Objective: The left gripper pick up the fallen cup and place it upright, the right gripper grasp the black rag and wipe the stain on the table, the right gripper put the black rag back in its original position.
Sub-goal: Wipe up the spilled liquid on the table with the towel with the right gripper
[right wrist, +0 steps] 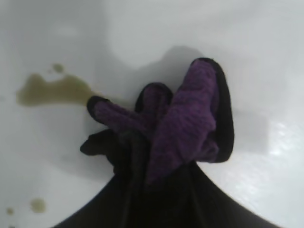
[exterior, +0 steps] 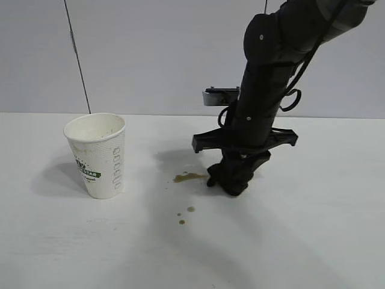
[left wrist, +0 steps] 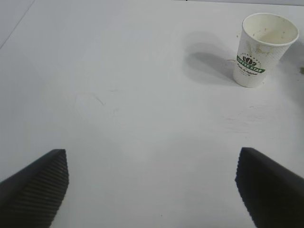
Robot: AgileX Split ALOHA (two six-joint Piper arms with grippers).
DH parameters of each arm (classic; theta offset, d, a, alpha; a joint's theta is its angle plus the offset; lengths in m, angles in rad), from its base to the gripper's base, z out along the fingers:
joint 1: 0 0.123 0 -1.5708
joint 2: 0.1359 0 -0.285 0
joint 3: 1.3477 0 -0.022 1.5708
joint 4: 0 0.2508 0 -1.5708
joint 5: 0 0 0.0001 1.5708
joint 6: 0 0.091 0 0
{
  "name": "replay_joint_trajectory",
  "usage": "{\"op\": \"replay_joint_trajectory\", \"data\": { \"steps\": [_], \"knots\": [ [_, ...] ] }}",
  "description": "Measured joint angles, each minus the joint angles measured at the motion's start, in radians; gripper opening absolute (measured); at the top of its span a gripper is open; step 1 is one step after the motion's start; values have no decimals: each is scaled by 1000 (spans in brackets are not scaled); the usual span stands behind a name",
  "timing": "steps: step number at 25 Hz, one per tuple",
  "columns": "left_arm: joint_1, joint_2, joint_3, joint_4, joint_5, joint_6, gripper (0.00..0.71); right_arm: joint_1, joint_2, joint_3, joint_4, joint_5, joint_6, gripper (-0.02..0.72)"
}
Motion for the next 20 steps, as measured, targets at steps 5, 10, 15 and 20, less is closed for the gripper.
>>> {"op": "replay_joint_trajectory", "data": {
  "steps": [5, 10, 15, 20],
  "knots": [
    [0, 0, 0, 0, 0, 0, 686, 30, 1, -24, 132, 20, -64, 149],
    [0, 0, 0, 0, 0, 0, 686, 129, 4, -24, 200, -135, -99, 149],
    [0, 0, 0, 0, 0, 0, 686, 162, 14, -24, 140, -263, -10, 149],
    [0, 0, 0, 0, 0, 0, 686, 161, 55, -25, 77, -299, 64, 149]
  ]
}}
